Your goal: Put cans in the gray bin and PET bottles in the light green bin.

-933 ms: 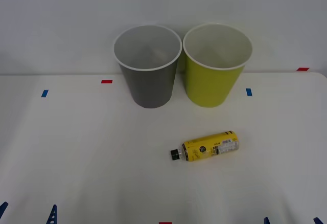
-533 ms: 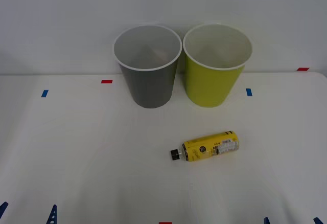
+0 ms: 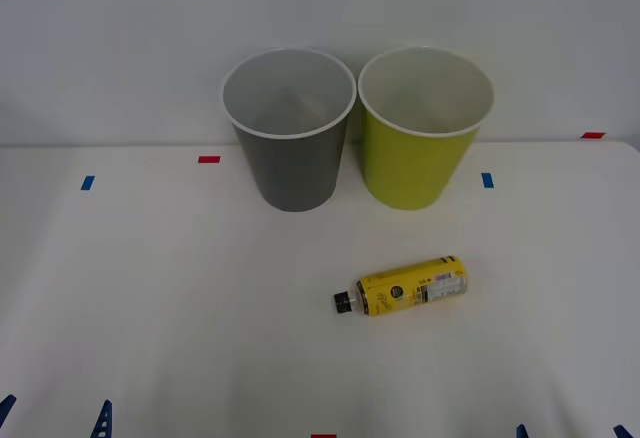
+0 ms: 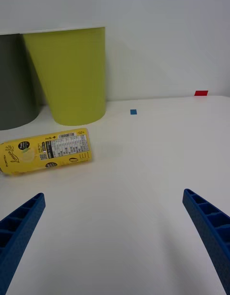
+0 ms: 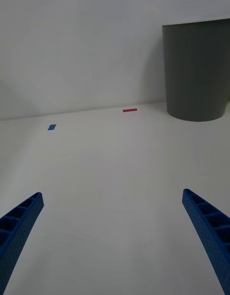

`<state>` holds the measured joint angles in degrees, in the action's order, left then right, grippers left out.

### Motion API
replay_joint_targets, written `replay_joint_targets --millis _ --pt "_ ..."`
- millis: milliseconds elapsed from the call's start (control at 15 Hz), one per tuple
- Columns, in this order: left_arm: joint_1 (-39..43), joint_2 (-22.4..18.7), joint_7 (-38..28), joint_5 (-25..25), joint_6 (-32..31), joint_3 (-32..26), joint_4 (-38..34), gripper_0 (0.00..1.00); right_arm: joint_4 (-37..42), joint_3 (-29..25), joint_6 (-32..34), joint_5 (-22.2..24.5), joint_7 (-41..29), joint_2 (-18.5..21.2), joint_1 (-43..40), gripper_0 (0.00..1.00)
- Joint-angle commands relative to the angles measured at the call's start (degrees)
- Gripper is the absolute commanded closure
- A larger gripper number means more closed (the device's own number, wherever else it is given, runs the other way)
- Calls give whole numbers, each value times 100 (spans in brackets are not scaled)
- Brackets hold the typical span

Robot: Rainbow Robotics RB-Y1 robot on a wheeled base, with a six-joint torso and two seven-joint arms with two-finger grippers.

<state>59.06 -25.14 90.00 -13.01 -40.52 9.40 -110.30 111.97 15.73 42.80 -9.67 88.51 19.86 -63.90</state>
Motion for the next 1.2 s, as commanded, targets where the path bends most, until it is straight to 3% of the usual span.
replay_joint_targets --millis 67,1200 --pt "0 0 0 0 0 0 0 0 0 0 0 0 0 0 0 0" --pt "0 0 0 0 0 0 0 0 0 0 0 0 0 0 0 0"
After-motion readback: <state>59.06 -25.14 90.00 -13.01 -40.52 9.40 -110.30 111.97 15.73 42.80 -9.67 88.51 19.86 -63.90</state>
